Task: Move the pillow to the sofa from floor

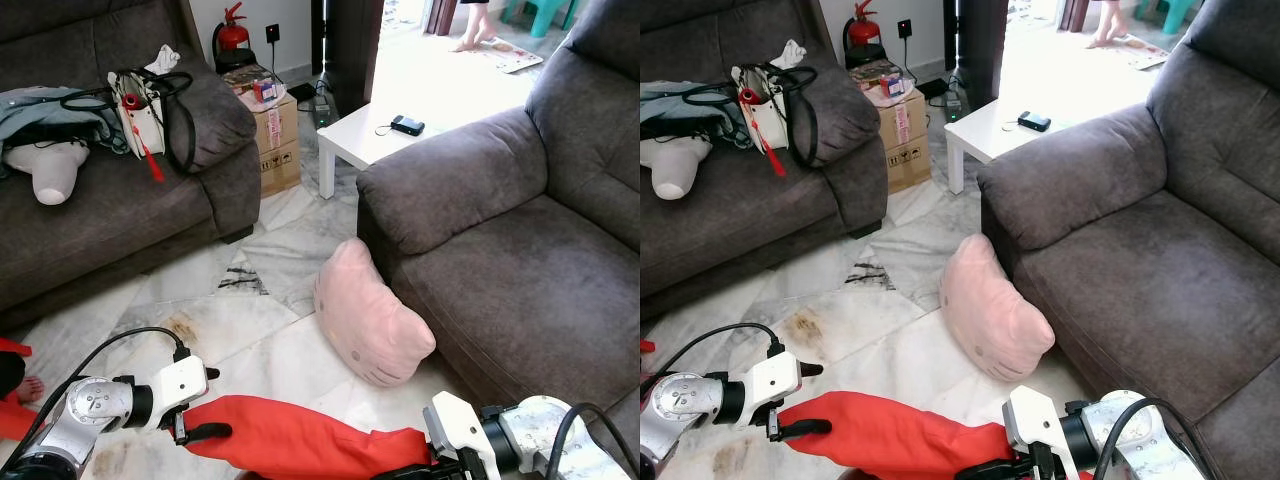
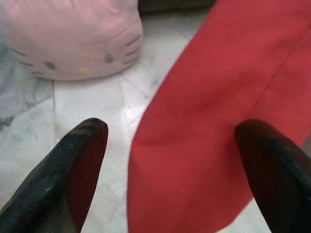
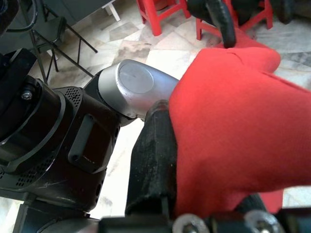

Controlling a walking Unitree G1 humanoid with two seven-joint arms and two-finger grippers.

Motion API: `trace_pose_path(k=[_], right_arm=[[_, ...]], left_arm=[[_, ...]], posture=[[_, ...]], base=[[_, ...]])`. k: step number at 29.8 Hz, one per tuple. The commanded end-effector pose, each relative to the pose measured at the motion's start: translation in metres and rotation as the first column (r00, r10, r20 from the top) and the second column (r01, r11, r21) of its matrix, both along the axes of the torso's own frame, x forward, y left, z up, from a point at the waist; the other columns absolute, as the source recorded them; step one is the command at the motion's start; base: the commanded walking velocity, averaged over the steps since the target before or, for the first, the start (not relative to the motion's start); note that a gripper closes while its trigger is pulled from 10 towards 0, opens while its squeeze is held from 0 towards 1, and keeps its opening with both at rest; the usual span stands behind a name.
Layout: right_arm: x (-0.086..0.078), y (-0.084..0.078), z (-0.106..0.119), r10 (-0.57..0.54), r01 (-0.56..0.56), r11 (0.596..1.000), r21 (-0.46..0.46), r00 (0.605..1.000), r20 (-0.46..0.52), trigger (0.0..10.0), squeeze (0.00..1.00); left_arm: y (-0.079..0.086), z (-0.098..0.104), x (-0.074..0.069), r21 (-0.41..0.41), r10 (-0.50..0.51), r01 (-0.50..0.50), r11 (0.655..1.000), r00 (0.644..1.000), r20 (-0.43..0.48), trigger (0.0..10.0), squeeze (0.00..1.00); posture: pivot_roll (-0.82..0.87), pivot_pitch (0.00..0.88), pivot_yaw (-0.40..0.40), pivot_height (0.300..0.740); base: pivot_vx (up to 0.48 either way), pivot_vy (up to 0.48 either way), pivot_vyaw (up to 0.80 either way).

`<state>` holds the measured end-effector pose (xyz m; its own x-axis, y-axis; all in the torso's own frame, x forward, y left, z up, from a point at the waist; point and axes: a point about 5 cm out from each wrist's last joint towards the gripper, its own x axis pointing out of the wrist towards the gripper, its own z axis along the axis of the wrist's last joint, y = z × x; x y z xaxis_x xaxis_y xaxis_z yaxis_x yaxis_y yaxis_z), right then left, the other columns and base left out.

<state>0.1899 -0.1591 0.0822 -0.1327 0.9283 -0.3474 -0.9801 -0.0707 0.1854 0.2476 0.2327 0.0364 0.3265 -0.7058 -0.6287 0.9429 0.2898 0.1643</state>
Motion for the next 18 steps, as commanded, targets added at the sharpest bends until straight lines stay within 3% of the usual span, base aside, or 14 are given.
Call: trace_pose_path(k=[1,3,9,11,12,14,15,16,17,18], right_arm=[[0.001,0.009,0.010,0.038,-0.040,0.997,0.067,0.999,0.037,10.0,0.00],[0.001,0.009,0.010,0.037,-0.039,0.997,0.067,0.999,0.037,10.0,0.00],[0.001,0.007,0.008,0.029,-0.031,0.998,0.057,0.999,0.036,10.0,0.00],[0.002,0.008,0.008,0.030,-0.032,0.998,0.058,0.999,0.036,10.0,0.00],[0.002,0.010,0.008,0.032,-0.035,0.998,0.059,0.999,0.036,10.0,0.00],[0.002,0.010,0.008,0.033,-0.035,0.998,0.059,0.999,0.036,10.0,0.00],[0.003,0.011,0.008,0.033,-0.035,0.998,0.061,0.999,0.038,10.0,0.00],[0.003,0.011,0.008,0.033,-0.035,0.998,0.061,0.999,0.038,10.0,0.00],[0.003,0.011,0.008,0.031,-0.033,0.997,0.063,0.999,0.040,10.0,0.00],[0.003,0.011,0.008,0.030,-0.032,0.997,0.063,0.999,0.040,10.0,0.00]], left_arm=[[0.001,-0.006,-0.010,0.012,-0.031,0.032,0.999,0.997,-0.069,10.0,0.00],[-0.002,-0.007,-0.021,0.005,-0.093,0.095,0.995,0.984,-0.152,10.0,0.00],[-0.010,0.008,-0.028,-0.049,-0.153,0.145,0.988,0.960,-0.234,10.0,0.00],[-0.007,0.007,-0.030,0.016,-0.174,0.183,0.983,0.954,-0.243,10.0,0.00],[0.001,0.002,-0.031,0.113,-0.178,0.209,0.971,0.956,-0.235,10.0,0.00],[0.002,0.001,-0.032,0.137,-0.178,0.214,0.967,0.955,-0.235,10.0,0.00],[0.009,-0.003,-0.030,0.207,-0.161,0.203,0.957,0.965,-0.205,10.0,0.00],[0.009,-0.003,-0.030,0.207,-0.161,0.203,0.957,0.965,-0.205,10.0,0.00],[0.015,-0.006,-0.026,0.291,-0.141,0.180,0.940,0.978,-0.152,10.0,0.00],[0.017,-0.006,-0.024,0.320,-0.143,0.178,0.931,0.981,-0.130,10.0,0.00]], posture=[[0.12,0.156,0.009,0.740],[0.12,0.157,0.009,0.740],[0.12,0.158,0.009,0.740],[0.12,0.160,0.007,0.740],[0.13,0.160,0.007,0.740],[0.13,0.159,0.007,0.740],[0.13,0.159,0.009,0.740],[0.13,0.159,0.009,0.740],[0.12,0.158,0.009,0.740],[0.12,0.158,0.009,0.740]], base=[[0.000,0.000,0.00],[0.000,0.000,0.00],[0.000,0.000,0.00],[0.000,0.000,0.00],[0.000,0.000,0.00],[0.000,0.000,0.00],[0.000,0.000,0.00],[0.000,0.000,0.00],[0.000,0.000,0.00],[0.000,0.000,0.00]])
